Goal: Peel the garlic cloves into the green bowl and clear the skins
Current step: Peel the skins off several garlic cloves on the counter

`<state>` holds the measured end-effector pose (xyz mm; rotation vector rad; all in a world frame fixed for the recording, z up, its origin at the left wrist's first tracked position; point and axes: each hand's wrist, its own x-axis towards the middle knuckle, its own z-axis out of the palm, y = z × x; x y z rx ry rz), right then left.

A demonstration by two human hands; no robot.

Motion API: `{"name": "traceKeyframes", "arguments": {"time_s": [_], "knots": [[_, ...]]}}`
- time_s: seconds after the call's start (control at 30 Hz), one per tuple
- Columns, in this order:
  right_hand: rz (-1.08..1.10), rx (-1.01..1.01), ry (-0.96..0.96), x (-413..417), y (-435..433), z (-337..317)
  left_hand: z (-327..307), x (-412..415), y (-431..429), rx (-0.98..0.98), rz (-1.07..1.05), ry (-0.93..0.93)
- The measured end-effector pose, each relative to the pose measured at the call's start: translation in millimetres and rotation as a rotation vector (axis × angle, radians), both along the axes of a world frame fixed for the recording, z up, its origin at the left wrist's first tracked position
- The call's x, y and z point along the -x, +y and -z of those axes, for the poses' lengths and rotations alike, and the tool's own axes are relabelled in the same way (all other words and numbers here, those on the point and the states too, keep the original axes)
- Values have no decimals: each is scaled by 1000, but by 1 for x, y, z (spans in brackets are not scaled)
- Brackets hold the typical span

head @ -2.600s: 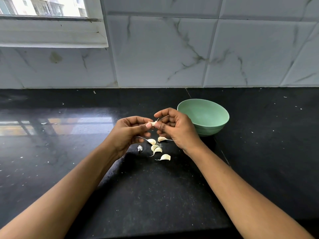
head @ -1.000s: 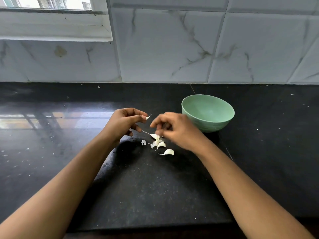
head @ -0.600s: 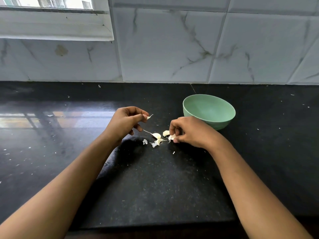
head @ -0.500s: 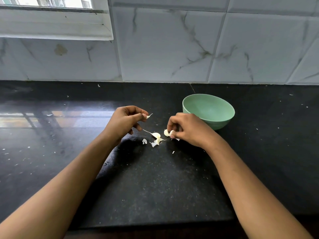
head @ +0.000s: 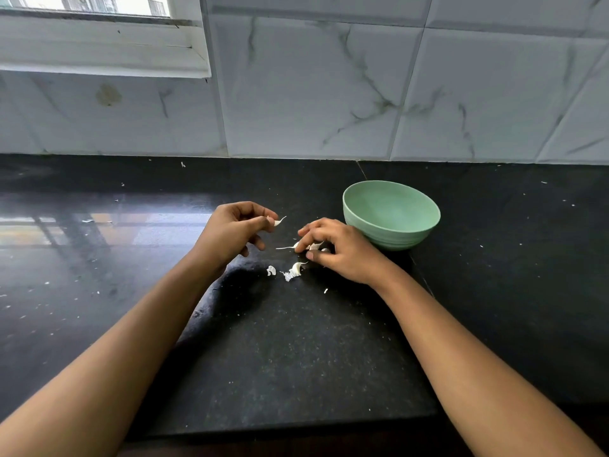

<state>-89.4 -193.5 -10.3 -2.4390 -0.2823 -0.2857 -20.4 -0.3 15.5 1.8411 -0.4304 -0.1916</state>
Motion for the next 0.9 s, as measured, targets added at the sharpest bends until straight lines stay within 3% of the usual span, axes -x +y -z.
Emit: {"name": "traceKeyframes", "arguments": {"time_s": [0.13, 0.33, 0.5, 0.57, 0.7, 0.9], "knots": [[-141, 98, 85, 1, 5, 1, 0, 0, -1, -5, 1, -5], [50, 99, 16, -11, 1, 7, 1, 0, -1, -11, 1, -4], [190, -215, -44, 12, 0, -16, 0, -1, 0, -49, 16, 0], [322, -148, -15, 30, -3, -22, -2, -1, 1, -110, 41, 0], [448, 209, 147, 50, -2, -9, -1, -2, 2, -264, 105, 70], [456, 148, 92, 13, 6, -3, 3, 1, 0, -276, 202, 204]]}}
